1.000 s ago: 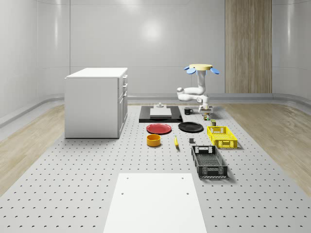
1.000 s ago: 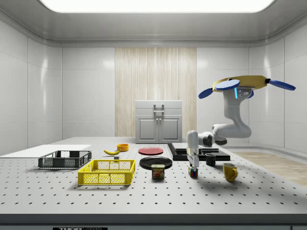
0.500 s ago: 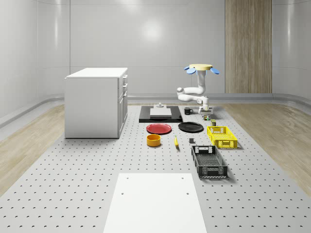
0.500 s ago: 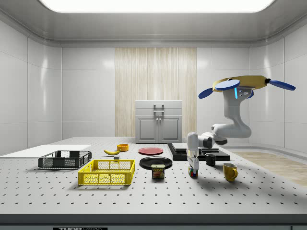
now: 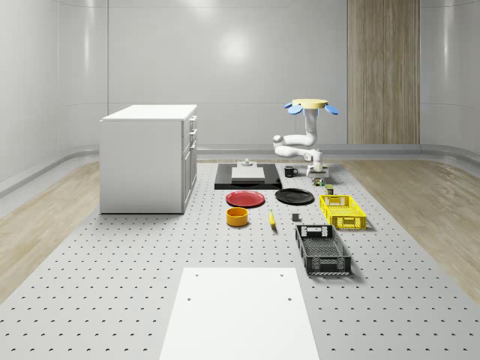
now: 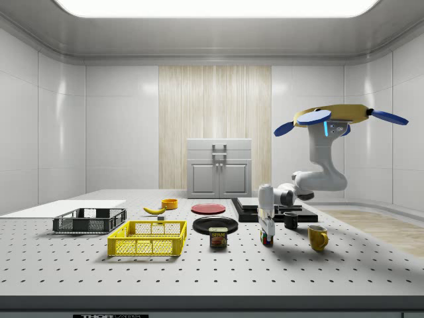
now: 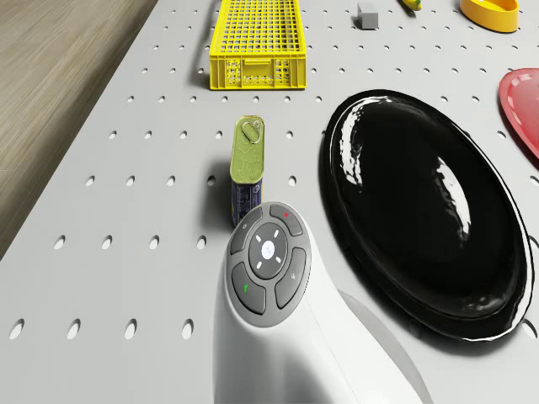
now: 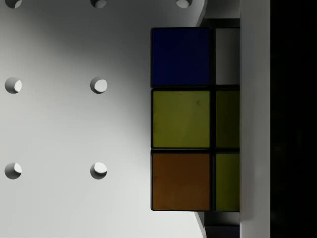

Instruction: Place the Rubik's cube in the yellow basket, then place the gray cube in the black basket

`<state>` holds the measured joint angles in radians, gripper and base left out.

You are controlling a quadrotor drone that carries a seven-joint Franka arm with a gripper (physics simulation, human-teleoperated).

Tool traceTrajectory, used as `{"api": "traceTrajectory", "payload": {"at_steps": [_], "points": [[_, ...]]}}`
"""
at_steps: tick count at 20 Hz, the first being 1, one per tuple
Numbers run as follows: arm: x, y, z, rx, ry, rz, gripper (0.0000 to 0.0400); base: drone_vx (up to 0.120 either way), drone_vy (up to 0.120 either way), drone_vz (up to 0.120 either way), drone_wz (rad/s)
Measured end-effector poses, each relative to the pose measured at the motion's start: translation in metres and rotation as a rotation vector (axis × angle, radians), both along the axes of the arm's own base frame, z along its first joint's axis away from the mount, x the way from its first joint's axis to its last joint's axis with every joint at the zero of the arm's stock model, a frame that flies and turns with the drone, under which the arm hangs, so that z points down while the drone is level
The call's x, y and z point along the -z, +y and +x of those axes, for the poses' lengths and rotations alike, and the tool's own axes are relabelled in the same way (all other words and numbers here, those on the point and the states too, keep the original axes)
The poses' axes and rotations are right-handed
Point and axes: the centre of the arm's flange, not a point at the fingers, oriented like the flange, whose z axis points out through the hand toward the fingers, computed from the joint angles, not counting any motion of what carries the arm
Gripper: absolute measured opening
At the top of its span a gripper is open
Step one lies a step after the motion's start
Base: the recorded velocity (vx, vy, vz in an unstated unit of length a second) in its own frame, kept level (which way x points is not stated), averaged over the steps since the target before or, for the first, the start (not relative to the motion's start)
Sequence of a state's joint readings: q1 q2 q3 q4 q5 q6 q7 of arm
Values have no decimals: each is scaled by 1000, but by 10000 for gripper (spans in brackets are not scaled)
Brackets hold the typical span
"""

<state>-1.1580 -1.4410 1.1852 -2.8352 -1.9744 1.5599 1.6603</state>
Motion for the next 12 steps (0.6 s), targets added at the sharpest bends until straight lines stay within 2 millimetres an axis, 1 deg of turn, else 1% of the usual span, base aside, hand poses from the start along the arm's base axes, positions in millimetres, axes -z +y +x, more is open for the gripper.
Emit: {"api": "traceTrajectory", "payload": {"at_steps": [5,12], "points": [[0,0,0,0,0,0,333,0,0,0,0],[2,0,0,0,0,0,326,0,0,0,0]]}}
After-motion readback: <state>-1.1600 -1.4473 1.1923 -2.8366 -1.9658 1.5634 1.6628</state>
